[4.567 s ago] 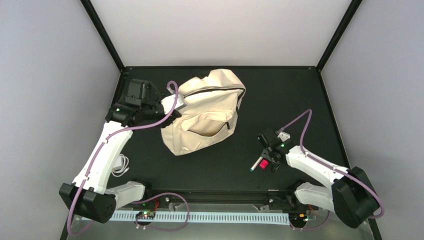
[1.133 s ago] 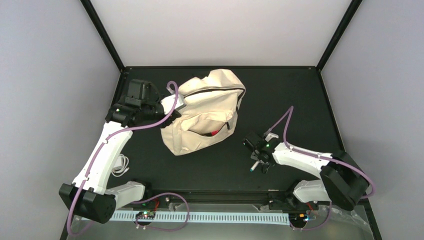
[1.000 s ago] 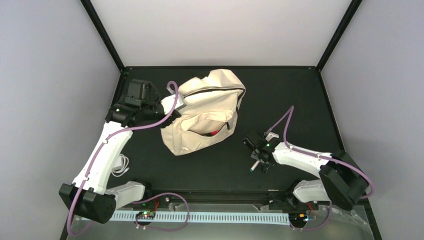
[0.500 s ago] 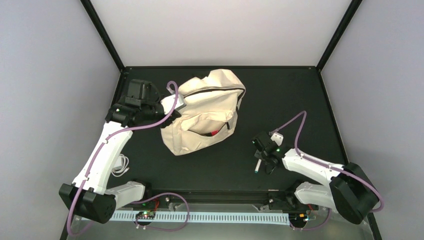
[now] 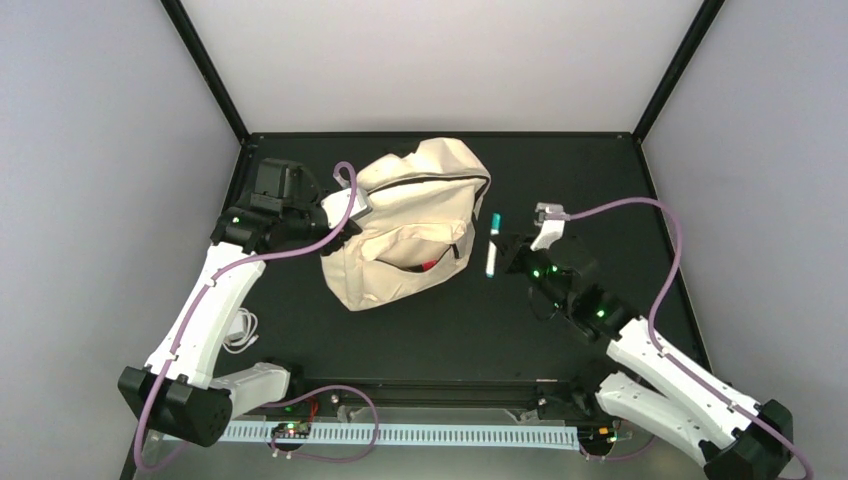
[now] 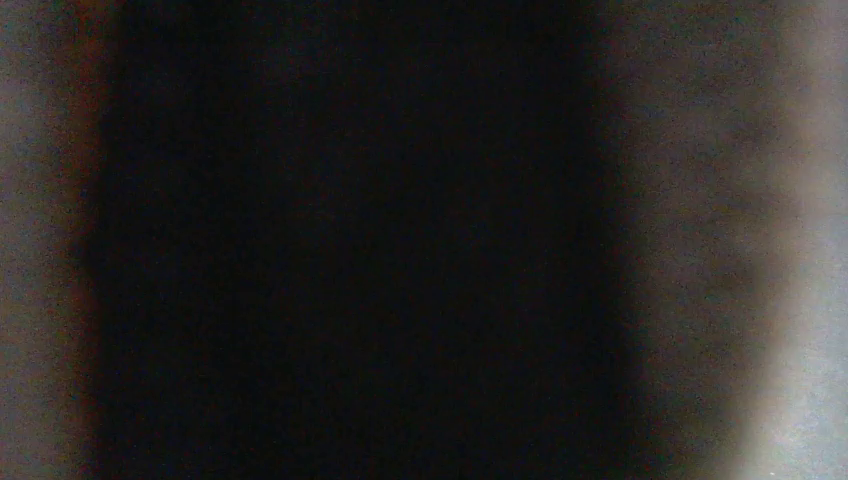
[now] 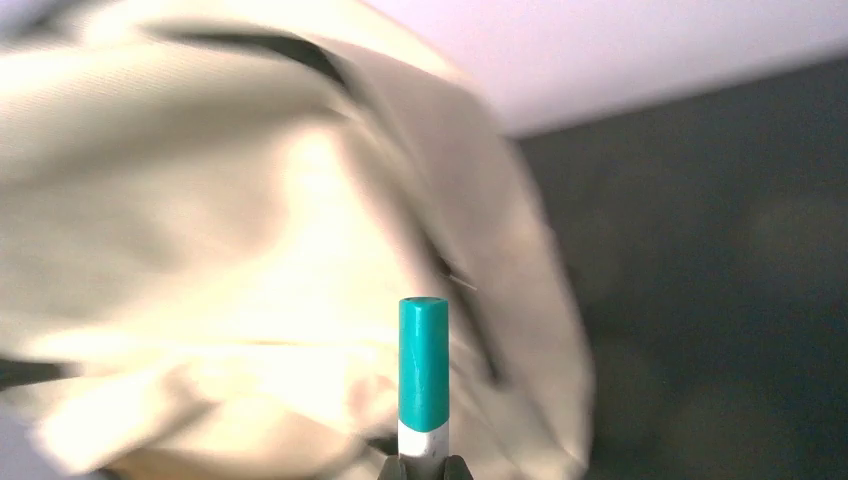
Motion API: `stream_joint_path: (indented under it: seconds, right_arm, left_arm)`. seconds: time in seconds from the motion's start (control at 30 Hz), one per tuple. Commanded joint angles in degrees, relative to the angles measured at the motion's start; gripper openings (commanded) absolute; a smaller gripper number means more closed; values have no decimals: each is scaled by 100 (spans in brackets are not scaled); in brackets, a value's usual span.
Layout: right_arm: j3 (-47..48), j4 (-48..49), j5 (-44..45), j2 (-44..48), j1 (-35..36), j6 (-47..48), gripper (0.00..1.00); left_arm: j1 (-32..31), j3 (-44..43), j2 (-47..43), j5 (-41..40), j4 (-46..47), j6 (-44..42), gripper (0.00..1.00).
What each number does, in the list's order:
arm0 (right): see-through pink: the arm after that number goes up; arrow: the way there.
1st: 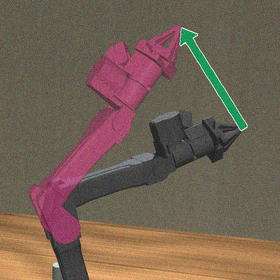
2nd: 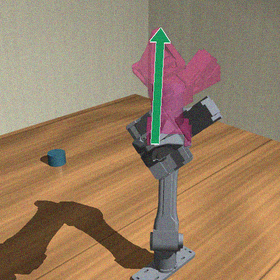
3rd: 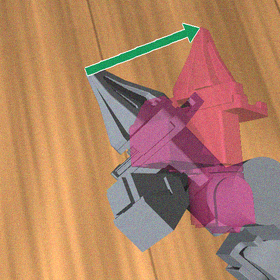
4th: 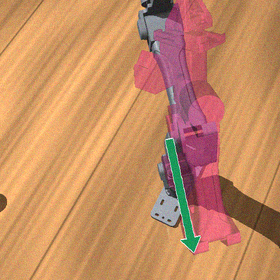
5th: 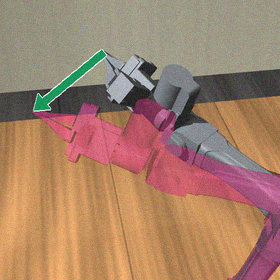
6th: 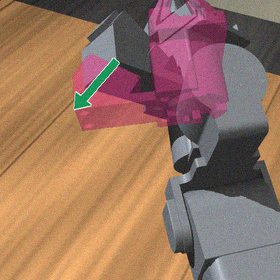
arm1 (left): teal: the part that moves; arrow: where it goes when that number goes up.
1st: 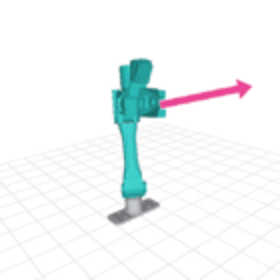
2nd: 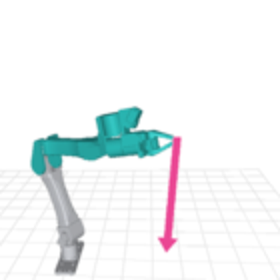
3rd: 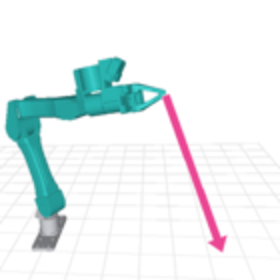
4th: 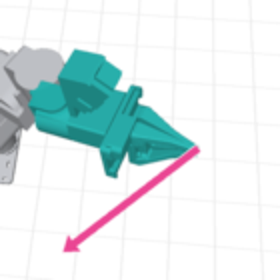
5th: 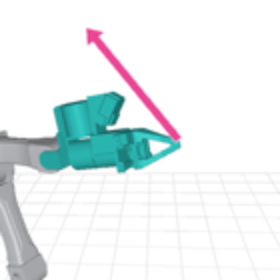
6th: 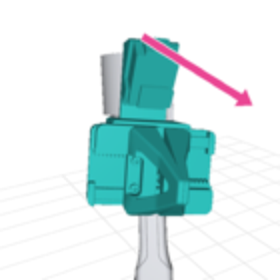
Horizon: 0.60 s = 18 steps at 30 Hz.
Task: Pack the student bag
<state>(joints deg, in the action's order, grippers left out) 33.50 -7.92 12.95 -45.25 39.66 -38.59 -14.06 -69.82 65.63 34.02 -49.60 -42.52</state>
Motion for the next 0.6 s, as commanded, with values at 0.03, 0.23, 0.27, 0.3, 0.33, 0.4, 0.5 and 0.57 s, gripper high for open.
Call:
stream_joint_path:
  seconds: [0.03, 0.23, 0.27, 0.3, 0.33, 0.4, 0.5, 0.57]
  right_arm:
    - [454, 2545, -1660, -524, 418, 2099, 1]
    - [913, 3603, -2751, -1957, 912, 4625, 1]
    - [952, 3668, -2907, -2134, 923, 5095, 1]
    - [1017, 3652, -3043, -2321, 943, 5509, 1]
    - [1079, 3591, -3149, -2484, 954, 5817, 1]
    - [1194, 3351, -3381, -2795, 965, 6328, 1]
    - [1325, 2979, -3446, -3165, 958, 6887, 10]
    - [1451, 2873, -3342, -3279, 964, 6951, 14]
  left_arm:
    - [-9, -142, 54, -133, 88, 151, 1]
    - [-9, -243, 118, -157, 29, 209, 2]
    - [-9, -236, 114, -159, 32, 214, 2]
    - [-2, -234, 109, -169, 36, 229, 2]
    - [0, -234, 115, -172, 33, 235, 2]
    - [0, -242, 117, -208, 29, 243, 2]
    - [9, -255, 125, -235, 30, 245, 2]
    - [9, -268, 139, -213, 21, 244, 2]
